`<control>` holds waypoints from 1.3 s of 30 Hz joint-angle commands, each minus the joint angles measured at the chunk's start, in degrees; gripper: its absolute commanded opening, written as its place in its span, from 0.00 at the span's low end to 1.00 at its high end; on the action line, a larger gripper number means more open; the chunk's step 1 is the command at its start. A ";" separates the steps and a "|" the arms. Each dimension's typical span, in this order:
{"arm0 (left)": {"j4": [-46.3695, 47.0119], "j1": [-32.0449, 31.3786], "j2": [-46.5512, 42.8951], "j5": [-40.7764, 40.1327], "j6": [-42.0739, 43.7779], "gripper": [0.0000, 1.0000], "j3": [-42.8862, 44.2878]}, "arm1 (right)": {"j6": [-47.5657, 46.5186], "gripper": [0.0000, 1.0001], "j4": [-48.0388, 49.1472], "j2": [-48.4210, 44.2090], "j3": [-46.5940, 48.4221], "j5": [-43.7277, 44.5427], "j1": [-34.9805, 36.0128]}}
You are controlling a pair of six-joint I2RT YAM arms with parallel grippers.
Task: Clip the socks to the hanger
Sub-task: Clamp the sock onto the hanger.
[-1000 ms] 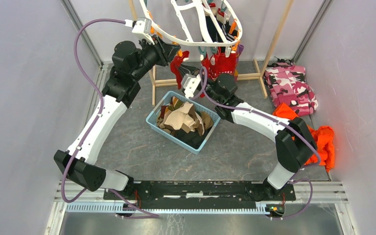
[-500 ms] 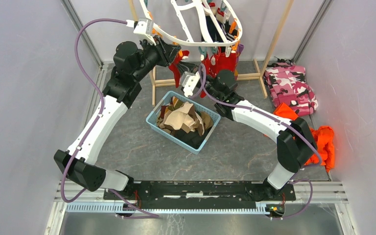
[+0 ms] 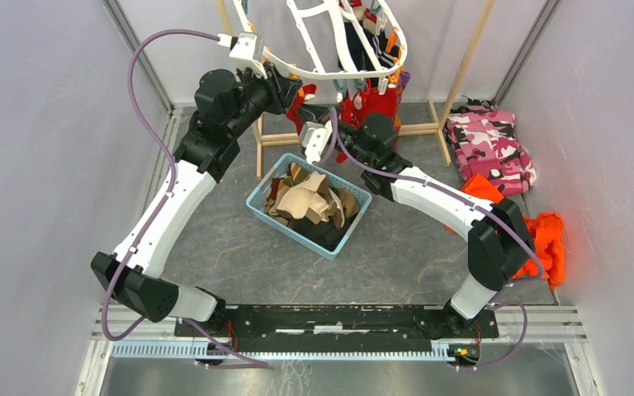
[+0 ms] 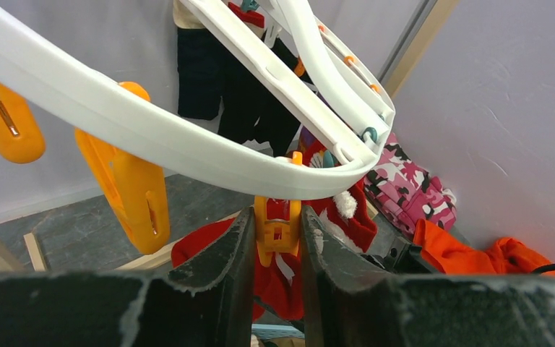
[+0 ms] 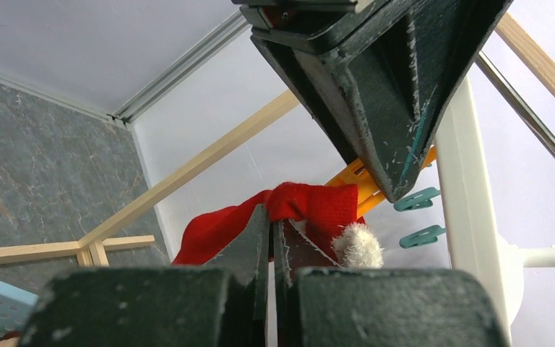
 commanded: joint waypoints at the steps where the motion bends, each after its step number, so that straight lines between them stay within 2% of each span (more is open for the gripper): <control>1: -1.09 -0.28 0.59 -1.07 2.97 0.08 2.77 | -0.58 0.00 0.53 -1.14 3.18 0.60 -0.24; 5: 0.05 -0.28 0.39 -0.56 1.25 0.35 2.72 | 0.03 0.06 0.25 -1.19 3.01 0.23 -0.33; 10: 0.72 -0.32 -0.29 -0.08 -0.29 0.54 2.38 | 0.88 0.10 0.19 -1.15 3.04 0.39 -0.43; 15: 0.62 -0.29 -1.56 -0.09 -0.96 0.63 1.87 | 2.19 0.13 -0.11 -1.32 3.02 0.45 -0.46; 23: 1.13 -0.29 -6.83 3.69 -0.80 0.79 -1.44 | 6.20 0.34 -2.69 -2.71 3.17 1.15 -1.27; 34: 5.02 -0.25 -20.85 6.00 -1.80 0.89 -16.40 | 14.06 0.51 -14.04 -5.88 4.61 -1.39 -3.30; 39: 4.87 -0.19 -26.82 4.58 -1.91 0.99 -23.80 | 16.24 0.58 -23.83 -7.31 7.07 -10.42 -5.99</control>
